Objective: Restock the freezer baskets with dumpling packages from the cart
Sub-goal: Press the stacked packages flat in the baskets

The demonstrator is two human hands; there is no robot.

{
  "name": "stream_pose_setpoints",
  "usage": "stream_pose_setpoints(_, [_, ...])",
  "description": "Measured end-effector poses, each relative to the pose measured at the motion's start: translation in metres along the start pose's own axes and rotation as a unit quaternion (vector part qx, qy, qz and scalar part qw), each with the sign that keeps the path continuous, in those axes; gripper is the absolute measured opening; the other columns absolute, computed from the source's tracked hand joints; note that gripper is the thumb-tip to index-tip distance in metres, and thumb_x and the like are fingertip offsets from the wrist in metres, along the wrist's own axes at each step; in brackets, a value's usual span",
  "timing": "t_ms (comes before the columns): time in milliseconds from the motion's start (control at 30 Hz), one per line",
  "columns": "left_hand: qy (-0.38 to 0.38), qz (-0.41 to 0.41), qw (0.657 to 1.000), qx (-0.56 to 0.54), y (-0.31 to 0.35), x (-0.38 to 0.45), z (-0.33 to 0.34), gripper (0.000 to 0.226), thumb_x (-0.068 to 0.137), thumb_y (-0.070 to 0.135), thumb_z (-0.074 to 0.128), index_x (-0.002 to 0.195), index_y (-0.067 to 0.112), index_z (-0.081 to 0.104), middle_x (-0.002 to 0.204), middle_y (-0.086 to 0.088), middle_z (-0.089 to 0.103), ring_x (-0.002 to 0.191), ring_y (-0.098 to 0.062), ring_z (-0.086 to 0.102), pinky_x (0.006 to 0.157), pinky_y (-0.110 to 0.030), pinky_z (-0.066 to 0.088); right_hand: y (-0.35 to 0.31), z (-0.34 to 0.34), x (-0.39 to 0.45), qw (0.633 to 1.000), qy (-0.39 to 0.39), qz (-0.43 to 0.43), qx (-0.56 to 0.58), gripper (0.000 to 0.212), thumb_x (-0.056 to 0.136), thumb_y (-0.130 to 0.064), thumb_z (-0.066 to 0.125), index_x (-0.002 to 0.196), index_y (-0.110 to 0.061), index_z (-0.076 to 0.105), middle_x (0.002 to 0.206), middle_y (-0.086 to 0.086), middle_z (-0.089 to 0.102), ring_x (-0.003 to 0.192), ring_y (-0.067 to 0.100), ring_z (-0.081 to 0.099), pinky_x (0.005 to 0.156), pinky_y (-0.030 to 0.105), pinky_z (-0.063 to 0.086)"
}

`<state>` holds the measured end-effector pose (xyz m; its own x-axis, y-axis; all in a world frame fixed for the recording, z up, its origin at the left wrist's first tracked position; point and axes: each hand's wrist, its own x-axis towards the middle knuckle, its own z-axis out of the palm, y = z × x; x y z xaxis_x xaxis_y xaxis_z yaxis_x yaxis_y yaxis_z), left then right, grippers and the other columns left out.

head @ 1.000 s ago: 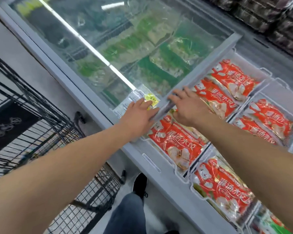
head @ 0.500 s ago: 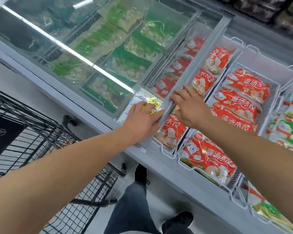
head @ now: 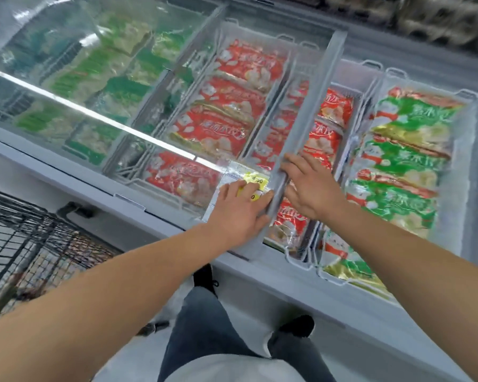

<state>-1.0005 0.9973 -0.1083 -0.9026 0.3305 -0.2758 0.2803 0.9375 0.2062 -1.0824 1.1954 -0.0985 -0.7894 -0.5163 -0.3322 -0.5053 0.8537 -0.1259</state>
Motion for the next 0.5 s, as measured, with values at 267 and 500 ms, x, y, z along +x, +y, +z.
stream_pose_setpoints(267, [-0.022, 0.047, 0.998, 0.046, 0.125, 0.014, 0.016, 0.056, 0.101, 0.049, 0.038, 0.154, 0.037, 0.023, 0.161, 0.001, 0.022, 0.143, -0.033, 0.02, 0.114, -0.047, 0.024, 0.073, 0.015, -0.109, 0.994, 0.03, 0.1, 0.041, 0.049, 0.102, -0.044, 0.029, 0.149, -0.03, 0.028, 0.165, -0.013, 0.006, 0.151, 0.028, 0.005, 0.119, 0.057, -0.001])
stream_pose_setpoints(500, [-0.082, 0.135, 0.98, 0.125, 0.206, 0.027, 0.024, 0.064, 0.102, 0.039, 0.043, 0.156, 0.041, 0.008, 0.166, 0.007, 0.003, 0.151, -0.03, 0.003, 0.121, -0.057, 0.008, 0.137, 0.031, -0.187, 0.986, 0.018, 0.156, 0.053, 0.055, 0.101, -0.053, 0.029, 0.151, -0.033, 0.023, 0.164, -0.018, -0.002, 0.152, 0.03, 0.001, 0.119, 0.058, -0.003])
